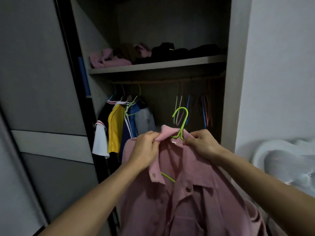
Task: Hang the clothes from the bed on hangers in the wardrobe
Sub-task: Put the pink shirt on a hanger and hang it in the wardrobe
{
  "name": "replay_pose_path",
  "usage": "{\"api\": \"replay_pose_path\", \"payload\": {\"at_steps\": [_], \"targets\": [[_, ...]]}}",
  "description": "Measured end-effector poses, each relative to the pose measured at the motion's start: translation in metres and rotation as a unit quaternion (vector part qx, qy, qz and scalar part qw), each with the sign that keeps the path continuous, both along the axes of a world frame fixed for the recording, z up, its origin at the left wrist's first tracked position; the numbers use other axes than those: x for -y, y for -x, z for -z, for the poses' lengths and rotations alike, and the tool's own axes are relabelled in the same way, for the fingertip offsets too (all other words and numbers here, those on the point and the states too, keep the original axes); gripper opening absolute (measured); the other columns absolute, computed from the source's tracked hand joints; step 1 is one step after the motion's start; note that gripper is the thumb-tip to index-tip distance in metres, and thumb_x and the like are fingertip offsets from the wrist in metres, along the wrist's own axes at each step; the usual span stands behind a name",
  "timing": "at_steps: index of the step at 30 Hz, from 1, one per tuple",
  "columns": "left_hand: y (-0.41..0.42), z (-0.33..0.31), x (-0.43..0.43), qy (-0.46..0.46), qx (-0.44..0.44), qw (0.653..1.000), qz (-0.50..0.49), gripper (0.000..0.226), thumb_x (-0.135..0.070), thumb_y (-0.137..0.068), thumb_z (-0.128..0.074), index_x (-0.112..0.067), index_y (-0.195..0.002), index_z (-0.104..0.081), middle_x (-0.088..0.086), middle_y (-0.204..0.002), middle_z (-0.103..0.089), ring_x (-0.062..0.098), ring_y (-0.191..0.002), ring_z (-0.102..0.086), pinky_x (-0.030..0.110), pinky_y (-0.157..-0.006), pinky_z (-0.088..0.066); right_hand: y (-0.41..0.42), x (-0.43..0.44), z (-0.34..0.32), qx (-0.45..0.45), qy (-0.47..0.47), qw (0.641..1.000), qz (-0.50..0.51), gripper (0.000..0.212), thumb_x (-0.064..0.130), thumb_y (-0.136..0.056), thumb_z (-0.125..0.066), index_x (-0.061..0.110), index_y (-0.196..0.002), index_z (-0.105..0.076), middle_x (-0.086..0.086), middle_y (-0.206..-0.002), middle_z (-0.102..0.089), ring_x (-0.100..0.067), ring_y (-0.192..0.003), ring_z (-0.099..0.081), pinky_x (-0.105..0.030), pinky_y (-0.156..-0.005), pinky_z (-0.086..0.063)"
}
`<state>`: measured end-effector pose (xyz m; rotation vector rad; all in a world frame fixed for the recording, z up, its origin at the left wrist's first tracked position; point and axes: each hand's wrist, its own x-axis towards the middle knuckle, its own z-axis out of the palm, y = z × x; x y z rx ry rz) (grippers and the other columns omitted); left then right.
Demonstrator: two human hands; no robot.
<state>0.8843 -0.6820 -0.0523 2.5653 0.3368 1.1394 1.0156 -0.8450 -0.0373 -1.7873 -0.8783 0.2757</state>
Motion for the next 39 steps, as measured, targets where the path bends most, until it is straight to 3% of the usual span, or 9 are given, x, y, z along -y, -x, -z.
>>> {"api": "replay_pose_path", "payload": {"at_steps": [4,7,9,18,23,26,29,34,39], "targets": [[-0.019,0.008,-0.057,0.084,-0.081,0.993,0.022,0.037,-0.032,-0.088,-0.063,-0.015,-0.121,-0.063,0.002,-0.109,-0.068,0.020,-0.101,-0.063,0.026,-0.077,-0.045,-0.006,-0.035,0.000,-0.047,-0.031,0.998,0.026,0.018,0.012,-0.085,-0.068,-0.003,-0.076,-0.072,-0.011,-0.063,-0.064,-0.018,-0.056,-0.057,-0.027,-0.052,-0.044],[-0.030,0.011,-0.110,0.114,-0.159,0.981,0.012,0.073,-0.050,-0.083,-0.065,-0.013,-0.142,-0.043,0.006,-0.132,-0.057,0.021,-0.117,-0.056,0.030,-0.092,-0.046,-0.008,-0.059,-0.007,-0.124,-0.075,0.989,0.030,0.024,0.019,-0.090,-0.065,0.003,-0.074,-0.072,-0.011,-0.064,-0.070,-0.016,-0.055,-0.064,-0.023,-0.050,-0.050],[-0.039,0.011,-0.143,0.103,-0.188,0.977,0.018,0.078,-0.055,-0.085,-0.060,-0.013,-0.146,-0.035,0.010,-0.138,-0.051,0.025,-0.124,-0.051,0.036,-0.099,-0.045,-0.007,-0.083,-0.010,-0.166,-0.086,0.982,0.037,0.030,0.027,-0.091,-0.063,0.000,-0.083,-0.074,-0.017,-0.075,-0.073,-0.022,-0.064,-0.069,-0.028,-0.059,-0.057],[-0.090,-0.002,-0.279,0.024,-0.164,0.986,-0.006,0.037,-0.033,-0.094,-0.056,-0.014,-0.125,-0.056,0.009,-0.120,-0.053,0.027,-0.110,-0.055,0.041,-0.090,-0.048,-0.036,-0.204,-0.037,-0.111,-0.133,0.964,0.203,0.019,0.010,-0.090,-0.061,-0.003,-0.081,-0.071,-0.021,-0.072,-0.065,-0.027,-0.063,-0.059,-0.032,-0.062,-0.048],[-0.112,-0.011,-0.326,0.014,-0.083,0.996,-0.031,0.029,-0.027,-0.092,-0.056,-0.014,-0.118,-0.061,0.008,-0.115,-0.053,0.026,-0.102,-0.056,0.036,-0.080,-0.047,-0.092,-0.267,-0.071,-0.074,-0.140,0.956,0.246,0.021,0.010,-0.089,-0.063,0.006,-0.069,-0.067,-0.007,-0.058,-0.063,-0.013,-0.047,-0.058,-0.020,-0.046,-0.045],[-0.128,-0.020,-0.349,0.002,-0.061,0.998,-0.033,0.027,-0.027,-0.092,-0.057,-0.014,-0.115,-0.062,0.007,-0.113,-0.054,0.026,-0.102,-0.057,0.039,-0.079,-0.049,-0.139,-0.308,-0.089,-0.060,-0.144,0.953,0.259,0.014,0.016,-0.085,-0.068,0.004,-0.078,-0.068,-0.013,-0.075,-0.067,-0.023,-0.064,-0.064,-0.031,-0.059,-0.054],[-0.149,-0.030,-0.371,-0.016,-0.064,0.997,-0.047,0.028,-0.028,-0.092,-0.056,-0.015,-0.117,-0.062,0.007,-0.115,-0.055,0.025,-0.103,-0.056,0.039,-0.081,-0.048,-0.183,-0.351,-0.104,-0.055,-0.160,0.954,0.248,0.015,0.014,-0.089,-0.065,-0.001,-0.092,-0.064,-0.015,-0.084,-0.065,-0.023,-0.069,-0.062,-0.033,-0.064,-0.053],[-0.183,-0.042,-0.399,-0.042,-0.082,0.994,-0.063,0.028,-0.032,-0.092,-0.055,-0.018,-0.116,-0.061,0.004,-0.111,-0.057,0.023,-0.098,-0.058,0.037,-0.076,-0.049,-0.255,-0.417,-0.109,-0.055,-0.187,0.948,0.250,0.016,0.016,-0.084,-0.061,0.004,-0.090,-0.069,-0.017,-0.097,-0.071,-0.033,-0.088,-0.068,-0.042,-0.079,-0.058],[-0.199,-0.042,-0.416,-0.042,-0.066,0.995,-0.057,0.024,-0.030,-0.090,-0.059,-0.020,-0.111,-0.063,-0.002,-0.102,-0.060,0.017,-0.090,-0.059,0.035,-0.072,-0.050,-0.284,-0.465,-0.064,-0.071,-0.144,0.959,0.232,0.034,0.033,-0.073,-0.059,0.002,-0.084,-0.066,-0.017,-0.095,-0.071,-0.032,-0.083,-0.068,-0.044,-0.075,-0.056]]}}
